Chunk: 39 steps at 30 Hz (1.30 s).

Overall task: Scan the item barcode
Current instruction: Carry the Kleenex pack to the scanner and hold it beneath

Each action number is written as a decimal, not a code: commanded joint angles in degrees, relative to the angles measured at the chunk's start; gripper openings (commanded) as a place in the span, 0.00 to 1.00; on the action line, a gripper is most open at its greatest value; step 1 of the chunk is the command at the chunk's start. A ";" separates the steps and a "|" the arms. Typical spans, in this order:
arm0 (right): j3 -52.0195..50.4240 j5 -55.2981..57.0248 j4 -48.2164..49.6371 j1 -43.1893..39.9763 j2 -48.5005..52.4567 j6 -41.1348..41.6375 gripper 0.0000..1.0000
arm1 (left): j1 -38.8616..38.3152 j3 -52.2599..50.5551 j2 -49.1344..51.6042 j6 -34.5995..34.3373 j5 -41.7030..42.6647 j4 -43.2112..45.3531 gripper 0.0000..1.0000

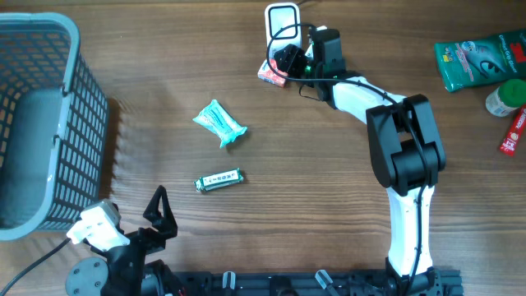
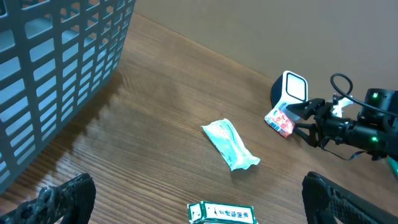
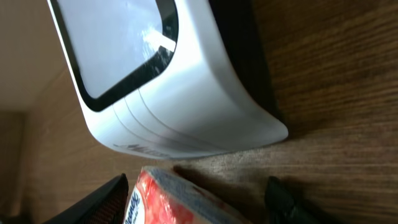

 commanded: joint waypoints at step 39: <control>-2.23 15.96 -22.67 0.22 -25.57 -45.09 0.05 | -0.35 -0.13 -0.09 -0.48 0.04 0.15 1.00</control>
